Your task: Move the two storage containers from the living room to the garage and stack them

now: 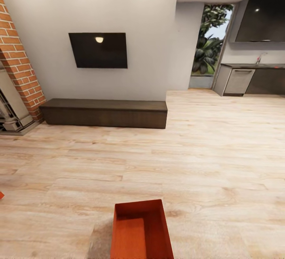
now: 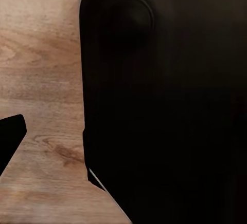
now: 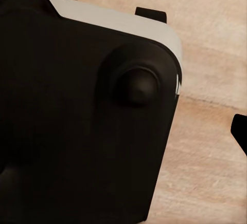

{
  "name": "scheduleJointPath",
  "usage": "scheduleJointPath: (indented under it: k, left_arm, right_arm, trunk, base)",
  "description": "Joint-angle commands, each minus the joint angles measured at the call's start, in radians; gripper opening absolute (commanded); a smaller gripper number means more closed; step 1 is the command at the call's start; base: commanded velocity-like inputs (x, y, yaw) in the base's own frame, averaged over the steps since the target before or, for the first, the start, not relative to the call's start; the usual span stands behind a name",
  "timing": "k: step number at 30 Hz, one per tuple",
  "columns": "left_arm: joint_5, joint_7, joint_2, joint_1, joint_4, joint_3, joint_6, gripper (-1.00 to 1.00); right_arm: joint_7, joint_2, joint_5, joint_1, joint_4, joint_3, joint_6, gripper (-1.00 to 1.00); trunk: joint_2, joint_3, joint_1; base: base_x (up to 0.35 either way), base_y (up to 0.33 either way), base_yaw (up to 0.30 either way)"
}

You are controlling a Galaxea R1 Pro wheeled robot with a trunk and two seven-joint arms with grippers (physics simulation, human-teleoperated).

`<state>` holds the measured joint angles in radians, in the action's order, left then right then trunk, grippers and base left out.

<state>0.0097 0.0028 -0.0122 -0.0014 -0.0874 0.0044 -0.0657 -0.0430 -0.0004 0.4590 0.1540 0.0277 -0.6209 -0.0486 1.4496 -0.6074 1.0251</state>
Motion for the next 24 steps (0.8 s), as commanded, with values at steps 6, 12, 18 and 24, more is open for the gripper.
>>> scheduleJointPath:
  k: [6, 12, 18, 24]
  left_arm:
    - [0.001, 0.0, 0.0, 0.0, 0.0, 0.0, -0.003, 1.0]
    - [0.001, 0.0, 0.0, 0.0, 0.0, 0.0, -0.003, 1.0]
    - [0.001, 0.0, 0.0, 0.0, 0.0, 0.0, -0.003, 1.0]
    - [0.001, 0.0, 0.0, 0.0, 0.0, 0.0, -0.003, 1.0]
  right_arm:
    - [-0.005, 0.0, 0.01, 0.001, 0.003, -0.008, -0.006, 1.0]
    - [-0.005, 0.0, 0.011, 0.001, 0.003, -0.008, -0.007, 1.0]
    - [-0.005, 0.001, 0.011, 0.001, 0.003, -0.008, -0.005, 1.0]
    - [-0.005, 0.003, 0.011, 0.001, 0.003, -0.009, -0.005, 1.0]
  trunk:
    - [0.0, -0.011, 0.0]
    - [0.0, -0.02, 0.0]
    - [0.0, -0.027, 0.0]
    - [0.0, -0.028, 0.0]
  base:
    - [0.0, 0.0, 0.0]
    - [0.0, 0.0, 0.0]
    - [0.0, 0.0, 0.0]
    - [0.0, 0.0, 0.027]
